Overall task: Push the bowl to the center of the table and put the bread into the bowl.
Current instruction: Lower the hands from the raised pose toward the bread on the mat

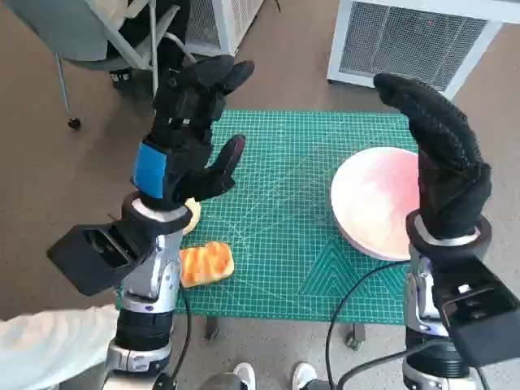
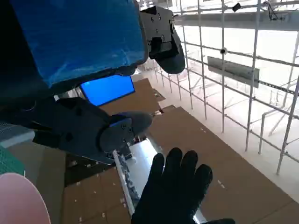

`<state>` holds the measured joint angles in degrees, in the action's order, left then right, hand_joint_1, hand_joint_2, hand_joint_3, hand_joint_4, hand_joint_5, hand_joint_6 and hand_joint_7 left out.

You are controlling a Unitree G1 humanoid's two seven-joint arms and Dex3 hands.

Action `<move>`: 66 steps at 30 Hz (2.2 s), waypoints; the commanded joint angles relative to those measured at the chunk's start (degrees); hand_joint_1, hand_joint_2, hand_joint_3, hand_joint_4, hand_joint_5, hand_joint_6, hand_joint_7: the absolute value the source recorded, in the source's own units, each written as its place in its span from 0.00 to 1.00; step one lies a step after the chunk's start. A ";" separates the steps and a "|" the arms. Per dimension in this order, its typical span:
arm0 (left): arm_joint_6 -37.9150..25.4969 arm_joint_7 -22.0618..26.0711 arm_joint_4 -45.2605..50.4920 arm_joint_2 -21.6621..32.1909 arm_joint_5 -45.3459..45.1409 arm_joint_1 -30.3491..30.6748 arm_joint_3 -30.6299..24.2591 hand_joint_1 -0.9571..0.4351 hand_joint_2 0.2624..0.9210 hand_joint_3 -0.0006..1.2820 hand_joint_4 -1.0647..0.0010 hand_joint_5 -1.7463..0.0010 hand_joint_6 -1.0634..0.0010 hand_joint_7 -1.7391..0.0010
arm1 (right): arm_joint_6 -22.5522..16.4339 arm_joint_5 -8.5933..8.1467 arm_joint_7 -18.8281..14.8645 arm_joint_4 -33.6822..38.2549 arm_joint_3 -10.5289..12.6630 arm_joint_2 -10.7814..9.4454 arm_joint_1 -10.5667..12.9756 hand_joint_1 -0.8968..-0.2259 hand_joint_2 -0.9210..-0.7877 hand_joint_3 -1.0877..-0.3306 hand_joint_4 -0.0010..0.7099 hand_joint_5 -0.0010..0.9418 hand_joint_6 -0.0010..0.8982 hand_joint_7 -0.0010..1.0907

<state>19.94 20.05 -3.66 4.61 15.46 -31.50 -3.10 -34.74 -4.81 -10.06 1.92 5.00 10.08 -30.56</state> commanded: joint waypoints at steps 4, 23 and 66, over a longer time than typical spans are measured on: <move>0.46 -0.15 -0.17 0.30 -0.83 0.41 -0.02 0.47 0.83 0.53 1.00 0.58 1.00 0.46 | 0.35 0.37 0.23 0.14 0.03 -0.01 1.11 0.63 0.00 0.66 0.58 0.01 0.05 0.67; 0.31 -0.08 -0.25 0.24 -0.75 0.59 -0.05 0.47 0.84 0.53 1.00 0.58 1.00 0.46 | 0.95 -0.50 0.00 -0.33 0.67 0.36 2.00 0.62 0.00 0.66 0.57 0.00 0.04 0.67; -0.05 -1.24 0.53 0.47 -0.69 1.94 -0.32 0.49 0.84 0.53 1.00 0.59 1.00 0.45 | -3.50 -1.94 13.76 67.64 19.90 14.37 -6.81 0.68 0.00 0.60 0.49 0.00 0.09 0.49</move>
<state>19.95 18.87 -3.66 4.60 15.19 -30.20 -3.14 -41.08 -5.64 4.54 66.07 24.59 24.70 -37.43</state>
